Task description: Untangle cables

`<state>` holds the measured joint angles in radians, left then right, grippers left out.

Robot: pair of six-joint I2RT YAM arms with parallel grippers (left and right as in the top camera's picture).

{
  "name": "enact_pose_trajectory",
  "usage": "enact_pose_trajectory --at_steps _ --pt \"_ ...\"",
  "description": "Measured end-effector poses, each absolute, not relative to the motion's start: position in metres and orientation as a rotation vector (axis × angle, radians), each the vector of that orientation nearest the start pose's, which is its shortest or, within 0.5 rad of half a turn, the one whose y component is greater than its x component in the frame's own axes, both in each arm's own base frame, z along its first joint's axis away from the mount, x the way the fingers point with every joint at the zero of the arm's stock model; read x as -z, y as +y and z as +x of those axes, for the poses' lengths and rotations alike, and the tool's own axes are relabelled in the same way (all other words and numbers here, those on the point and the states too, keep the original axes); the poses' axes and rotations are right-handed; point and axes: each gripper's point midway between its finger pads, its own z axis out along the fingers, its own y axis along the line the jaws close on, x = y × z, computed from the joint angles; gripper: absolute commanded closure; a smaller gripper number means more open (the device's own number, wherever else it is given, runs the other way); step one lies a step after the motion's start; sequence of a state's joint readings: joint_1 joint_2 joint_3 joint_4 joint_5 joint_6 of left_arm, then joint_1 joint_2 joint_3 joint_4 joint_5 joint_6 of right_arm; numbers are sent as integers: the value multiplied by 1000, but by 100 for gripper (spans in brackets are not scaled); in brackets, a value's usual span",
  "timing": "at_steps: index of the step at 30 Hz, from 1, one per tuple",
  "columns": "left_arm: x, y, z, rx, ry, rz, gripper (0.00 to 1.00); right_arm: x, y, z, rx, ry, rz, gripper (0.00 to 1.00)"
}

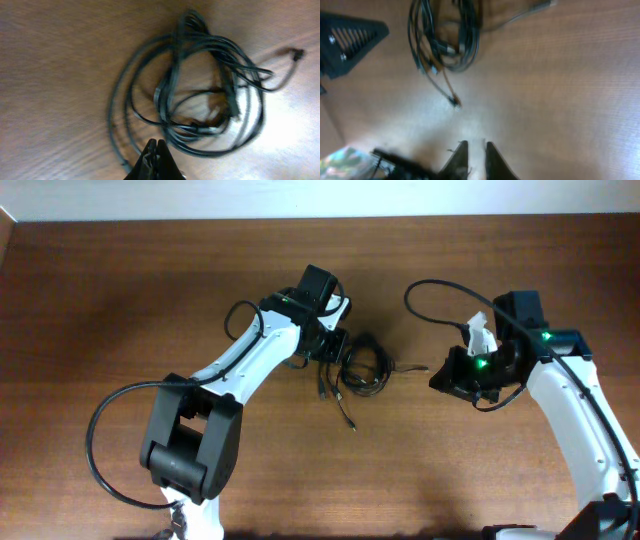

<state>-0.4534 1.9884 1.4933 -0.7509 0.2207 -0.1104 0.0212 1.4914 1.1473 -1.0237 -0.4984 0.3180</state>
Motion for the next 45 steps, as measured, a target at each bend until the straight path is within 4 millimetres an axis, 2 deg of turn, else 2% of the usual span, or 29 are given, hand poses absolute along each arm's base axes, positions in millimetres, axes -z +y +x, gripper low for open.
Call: enact_pose_trajectory --at_steps 3,4,7,9,10,13,15,17,19,20,21,22,23,28,29,31,33,35,36,37,38,39,40,42,45 --pt "-61 -222 391 372 2808 514 93 -114 86 299 -772 2882 431 82" --pt "-61 -220 392 367 2812 500 93 -107 86 303 -772 2859 448 73" --pt "-60 -204 398 359 2836 407 84 -84 93 312 -782 2793 472 59" --pt "-59 -196 400 353 2848 368 80 -73 110 317 -808 2746 429 58" --pt "-58 -194 398 350 2860 362 73 -69 121 318 -828 2724 400 58" --pt "-57 -186 395 339 2888 335 69 -69 157 329 -866 2640 278 50" --pt "-57 -177 399 338 2892 299 67 -67 173 339 -816 2596 229 50" --pt "-57 -164 405 335 2892 255 66 -51 180 340 -722 2617 262 48" --pt "-57 -162 407 330 2889 245 64 -19 166 341 -557 2657 415 48" --pt "-57 -162 408 331 2883 244 64 -10 160 342 -509 2664 459 50" --pt "-57 -162 410 332 2877 245 64 -9 159 348 -503 2636 471 62" --pt "-58 -162 410 333 2874 244 64 -8 160 354 -505 2615 483 83" --pt "-58 -162 411 335 2869 244 64 -6 160 357 -505 2610 488 94" --pt "-59 -163 413 336 2862 243 57 0 160 353 -493 2641 514 96" --pt "-58 -163 413 336 2863 243 61 -1 162 353 -498 2649 458 96" --pt "-58 -163 411 338 2868 254 62 -1 166 349 -519 2682 364 96" --pt "-59 -167 407 379 2871 298 62 -3 172 332 -560 2797 248 96" --pt "-61 -175 405 441 2859 359 71 -6 170 311 -560 2942 167 78" --pt "-61 -177 405 457 2852 376 74 -12 170 303 -558 3002 121 73" --pt "-62 -179 404 474 2849 391 74 -18 171 301 -561 3030 91 66" --pt "-62 -180 404 480 2846 403 74 -27 173 299 -570 3050 38 64" --pt "-62 -181 403 490 2845 404 71 -36 175 300 -577 3061 -7 57" --pt "-63 -183 402 510 2845 407 69 -42 176 301 -579 3067 -23 31" --pt "-64 -187 401 543 2840 416 68 -56 180 310 -597 3041 -70 26" --pt "-65 -190 400 570 2838 421 66 -60 181 314 -593 3021 -95 26"
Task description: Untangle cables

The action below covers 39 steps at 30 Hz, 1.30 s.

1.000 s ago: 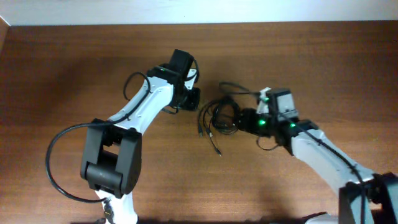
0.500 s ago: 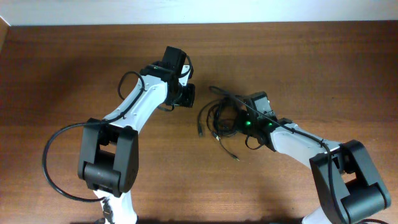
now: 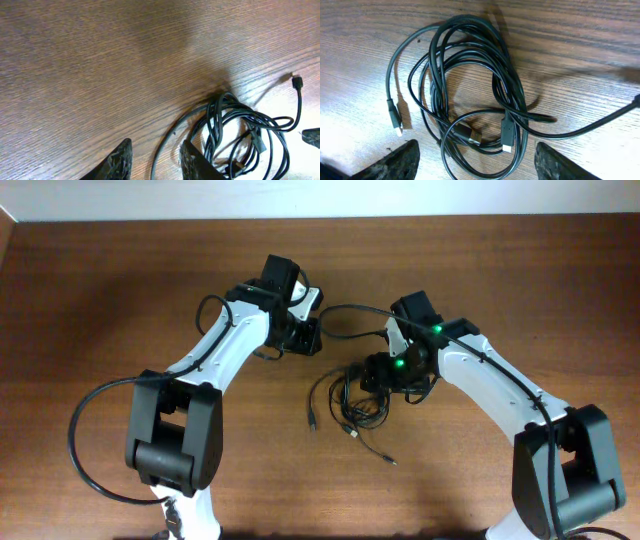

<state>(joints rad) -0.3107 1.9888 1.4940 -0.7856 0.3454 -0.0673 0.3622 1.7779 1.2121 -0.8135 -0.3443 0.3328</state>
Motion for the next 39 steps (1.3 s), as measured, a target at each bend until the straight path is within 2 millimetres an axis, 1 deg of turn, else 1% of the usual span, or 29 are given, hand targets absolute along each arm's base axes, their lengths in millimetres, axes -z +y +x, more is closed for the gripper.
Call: enact_pose_trajectory --at_steps 1,2,5,6,7,8,10,12,13,16,18,20,21,23,25,27,28,29,33,35,37,39 --pt "-66 -190 400 575 2837 422 66 -60 181 315 -590 3019 -98 27" --pt "-66 -191 400 580 2837 422 68 -60 181 315 -589 3018 -98 27" --pt "-66 -191 400 580 2835 426 82 -60 183 322 -595 2987 -108 27" --pt "-66 -191 400 580 2832 429 87 -60 185 325 -599 2973 -111 27" --pt "-66 -191 401 582 2829 431 96 -59 187 330 -606 2949 -118 30" --pt "-67 -192 401 585 2826 434 100 -58 190 334 -614 2924 -129 36" --pt "-67 -192 402 586 2821 437 100 -54 191 338 -621 2898 -135 60" --pt "-67 -192 402 586 2819 439 100 -50 192 340 -627 2880 -136 94" --pt "-67 -192 402 588 2819 440 100 -47 192 339 -628 2874 -141 96" --pt "-68 -193 404 590 2808 441 100 -37 193 340 -631 2869 -143 96" --pt "-68 -193 404 590 2808 441 100 -38 197 342 -637 2849 -157 96" --pt "-68 -193 404 590 2808 441 100 -40 207 341 -649 2833 -199 96" --pt "-68 -193 404 590 2808 441 100 -40 213 338 -654 2829 -215 92" --pt "-68 -193 404 590 2808 440 100 -37 221 337 -657 2832 -190 81" --pt "-67 -192 404 582 2816 417 100 -27 224 336 -648 2857 -170 79" --pt "-66 -189 406 553 2826 381 100 -14 226 336 -648 2878 -148 72" --pt "-66 -187 407 541 2829 369 100 -6 231 337 -661 2882 -146 72" --pt "-65 -185 408 532 2831 358 100 -5 233 337 -668 2879 -156 71" --pt "-65 -183 409 523 2833 345 100 -6 239 337 -698 2868 -167 70" --pt "-65 -183 409 523 2833 343 100 -12 247 335 -802 2858 -182 69" --pt "-65 -183 409 524 2833 340 98 -20 253 335 -906 2848 -186 62" --pt "-65 -183 409 525 2834 339 97 -25 254 336 -946 2846 -179 61"
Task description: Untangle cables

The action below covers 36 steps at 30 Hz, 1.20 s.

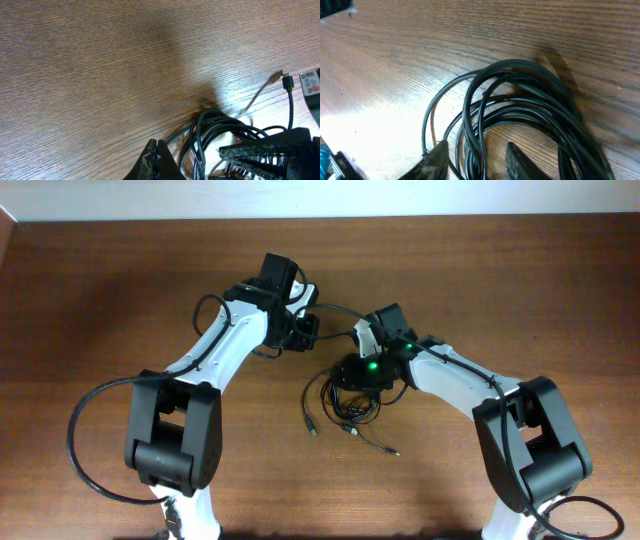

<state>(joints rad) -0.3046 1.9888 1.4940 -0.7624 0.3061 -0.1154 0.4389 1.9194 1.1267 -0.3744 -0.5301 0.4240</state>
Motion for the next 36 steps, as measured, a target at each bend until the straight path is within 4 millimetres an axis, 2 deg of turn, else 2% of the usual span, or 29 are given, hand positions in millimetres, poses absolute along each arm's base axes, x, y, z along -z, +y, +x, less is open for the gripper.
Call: enact_pose_trajectory --at_steps 4,8,9,10,11,14,17,19,22,23,24,25,26,27,28,30,31,33,36 --pt "-65 -183 409 524 2834 337 99 -25 260 329 -955 2862 -203 61" --pt "-64 -180 409 502 2841 315 98 -17 262 328 -824 2863 -231 62" --pt "-64 -179 410 494 2844 309 97 -16 261 329 -797 2862 -234 68" --pt "-63 -177 410 480 2847 295 97 -15 260 330 -772 2860 -235 89" --pt "-63 -176 410 472 2848 288 97 -14 260 330 -755 2858 -235 96" --pt "-62 -174 410 454 2855 270 93 -14 259 331 -743 2855 -232 96" --pt "-62 -173 410 451 2856 267 91 -18 258 333 -813 2856 -211 96" --pt "-62 -174 410 451 2857 264 84 -22 250 339 -892 2853 -161 96" --pt "-62 -175 410 463 2858 260 82 -34 243 342 -1074 2837 -106 96" --pt "-62 -175 410 469 2858 261 82 -38 241 343 -1130 2828 -91 88" --pt "-62 -176 409 472 2858 261 82 -40 239 344 -1164 2822 -73 70" --pt "-62 -176 409 474 2858 262 80 -43 236 345 -1206 2819 -41 35" --pt "-62 -176 409 475 2858 263 78 -44 237 345 -1219 2817 -42 16" --pt "-62 -176 409 476 2859 261 76 -46 239 345 -1232 2813 -46 11" --pt "-62 -176 409 477 2859 260 73 -47 242 346 -1240 2797 -63 10" --pt "-63 -177 409 481 2860 259 72 -53 247 354 -1254 2743 -96 43" --pt "-63 -177 409 481 2860 259 72 -56 248 360 -1257 2711 -115 72" --pt "-63 -177 409 484 2860 260 72 -57 249 360 -1256 2708 -118 96" --pt "-63 -177 409 485 2860 260 70 -48 251 355 -1178 2752 -115 96"
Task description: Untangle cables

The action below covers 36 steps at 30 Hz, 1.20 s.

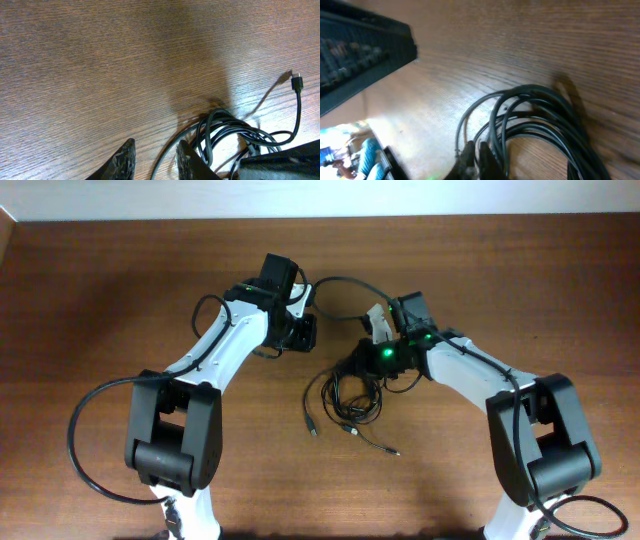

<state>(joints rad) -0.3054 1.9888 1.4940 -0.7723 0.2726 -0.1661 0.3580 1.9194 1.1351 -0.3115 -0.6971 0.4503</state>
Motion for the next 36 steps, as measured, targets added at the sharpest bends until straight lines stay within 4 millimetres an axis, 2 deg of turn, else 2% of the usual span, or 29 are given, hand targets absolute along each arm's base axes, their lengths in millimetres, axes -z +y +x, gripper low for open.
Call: enact_pose_trajectory --at_steps 1,3,6,14,20,21,36 --pt "-63 -177 409 485 2860 260 69 -44 253 354 -1127 2761 -128 96" --pt "-63 -177 408 485 2860 260 69 -38 259 351 -1046 2774 -155 80" --pt "-63 -177 409 484 2860 260 68 -33 259 351 -969 2779 -165 75" --pt "-63 -177 409 484 2860 260 68 -28 252 357 -872 2778 -143 73" --pt "-63 -177 409 483 2860 259 68 -27 256 355 -851 2778 -165 72" --pt "-62 -177 409 480 2860 259 68 -26 257 354 -837 2779 -167 69" --pt "-62 -176 409 473 2860 258 67 -17 256 355 -769 2787 -170 68"
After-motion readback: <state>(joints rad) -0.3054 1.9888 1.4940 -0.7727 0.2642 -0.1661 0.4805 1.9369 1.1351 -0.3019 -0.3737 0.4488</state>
